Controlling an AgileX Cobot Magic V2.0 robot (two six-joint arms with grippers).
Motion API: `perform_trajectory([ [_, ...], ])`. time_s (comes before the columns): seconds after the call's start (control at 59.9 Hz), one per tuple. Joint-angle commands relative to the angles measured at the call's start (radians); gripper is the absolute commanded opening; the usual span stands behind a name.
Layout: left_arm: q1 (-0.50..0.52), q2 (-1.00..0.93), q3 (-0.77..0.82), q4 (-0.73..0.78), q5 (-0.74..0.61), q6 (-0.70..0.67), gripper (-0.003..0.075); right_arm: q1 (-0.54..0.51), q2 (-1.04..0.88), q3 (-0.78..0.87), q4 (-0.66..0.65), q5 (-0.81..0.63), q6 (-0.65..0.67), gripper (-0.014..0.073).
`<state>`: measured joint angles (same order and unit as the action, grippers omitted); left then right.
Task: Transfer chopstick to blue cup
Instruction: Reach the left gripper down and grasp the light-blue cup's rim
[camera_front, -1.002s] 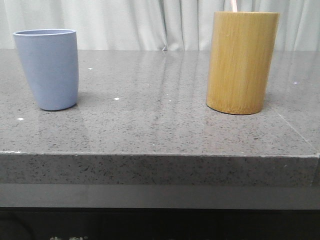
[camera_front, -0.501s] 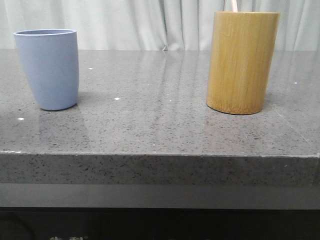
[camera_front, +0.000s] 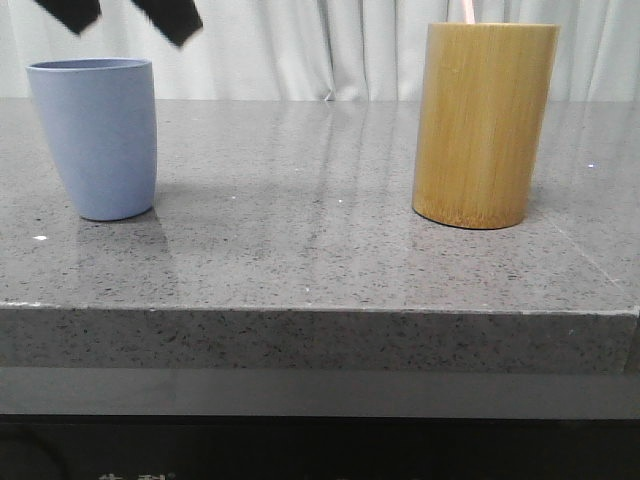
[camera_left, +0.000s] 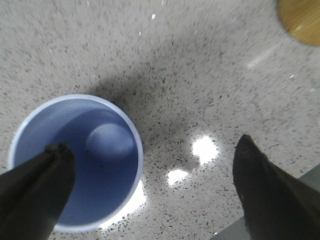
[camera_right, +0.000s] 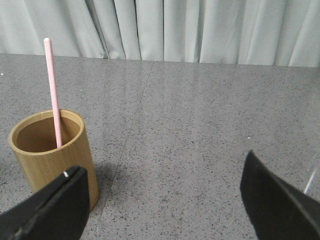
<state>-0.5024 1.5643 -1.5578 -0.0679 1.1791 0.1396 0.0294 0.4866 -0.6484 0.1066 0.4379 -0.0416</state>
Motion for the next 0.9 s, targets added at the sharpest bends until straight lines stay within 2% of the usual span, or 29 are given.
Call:
perform_trajectory([
  [0.0,-0.006,0.007,-0.037,-0.003,-0.018,-0.007,0.0619,-0.004,0.011,-0.036,0.005,-0.072,-0.002,0.0624],
  [0.134,-0.006,0.048,-0.037,-0.001,-0.020,-0.007,0.0615,-0.004,0.011,-0.036,0.005,-0.070,-0.002,0.0624],
  [0.234,-0.006,0.072,-0.037,0.002,-0.020,-0.007,0.0538,-0.004,0.011,-0.036,0.005,-0.070,-0.002,0.0624],
  [0.417,-0.006,0.085,-0.037,0.017,-0.020,-0.007,0.0236,-0.004,0.011,-0.036,0.005,-0.070,-0.002,0.0624],
  [0.551,-0.006,0.085,-0.037,0.027,-0.020,-0.007,-0.0012,-0.004,0.011,-0.036,0.005,-0.069,-0.002,0.0624],
  [0.718,-0.006,0.085,-0.057,0.034,0.010,-0.002,-0.0019,-0.004,0.011,-0.036,0.005,-0.068,-0.002,0.0624],
  [0.885,-0.024,0.085,-0.154,0.031,0.090,-0.002,-0.0019,-0.004,0.011,-0.036,0.005,-0.068,-0.002,0.0624],
])
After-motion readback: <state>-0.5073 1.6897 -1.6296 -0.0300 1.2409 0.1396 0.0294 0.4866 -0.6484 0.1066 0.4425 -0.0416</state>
